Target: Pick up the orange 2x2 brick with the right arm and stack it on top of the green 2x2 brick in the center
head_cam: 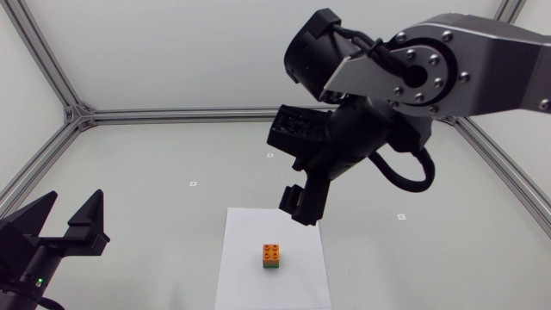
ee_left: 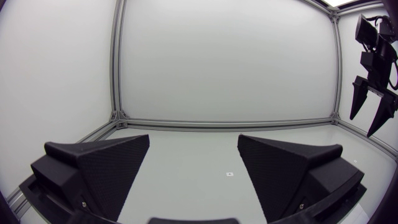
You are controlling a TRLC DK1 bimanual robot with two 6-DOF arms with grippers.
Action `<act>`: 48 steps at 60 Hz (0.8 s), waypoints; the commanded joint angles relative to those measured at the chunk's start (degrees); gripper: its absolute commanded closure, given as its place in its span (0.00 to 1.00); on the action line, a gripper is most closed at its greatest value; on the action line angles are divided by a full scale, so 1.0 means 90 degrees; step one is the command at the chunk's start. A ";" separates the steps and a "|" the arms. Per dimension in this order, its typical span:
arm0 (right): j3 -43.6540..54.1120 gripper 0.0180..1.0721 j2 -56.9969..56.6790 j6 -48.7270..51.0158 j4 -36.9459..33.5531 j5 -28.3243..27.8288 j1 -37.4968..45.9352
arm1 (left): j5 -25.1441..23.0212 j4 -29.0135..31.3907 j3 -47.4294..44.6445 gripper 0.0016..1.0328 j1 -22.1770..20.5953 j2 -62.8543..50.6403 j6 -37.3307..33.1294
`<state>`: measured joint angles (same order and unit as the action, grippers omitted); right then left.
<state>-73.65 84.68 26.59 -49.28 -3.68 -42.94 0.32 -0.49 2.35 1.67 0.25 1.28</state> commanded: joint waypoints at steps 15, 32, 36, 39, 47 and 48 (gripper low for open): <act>0.1328 0.05 -0.1509 -0.0728 0.0378 0.0077 0.1382 | -0.0025 0.0084 -0.0261 0.04 0.0010 0.0050 -0.0083; 0.2783 0.05 -0.2847 -0.0630 0.1208 0.0136 0.2525 | -0.0025 0.0094 -0.0261 0.04 0.0010 0.0050 -0.0083; 0.3085 0.05 -0.3150 -0.0542 0.1491 0.0253 0.2730 | -0.0035 0.0084 -0.0261 0.04 0.0010 0.0050 -0.0083; 0.3349 0.04 -0.3384 -0.0474 0.1813 0.0292 0.2915 | -0.0025 0.0094 -0.0261 0.04 0.0010 0.0050 -0.0083; 0.3984 0.04 -0.4116 -0.0298 0.2379 0.0302 0.3433 | -0.0025 0.0094 -0.0261 0.04 0.0010 0.0050 -0.0083; 0.4062 0.05 -0.4214 -0.0298 0.2419 0.0312 0.3492 | -0.0025 0.0094 -0.0261 0.04 0.0010 0.0050 -0.0083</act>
<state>-40.42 49.98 22.57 -29.23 -1.21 -13.32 0.32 -0.51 2.35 1.67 0.25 1.26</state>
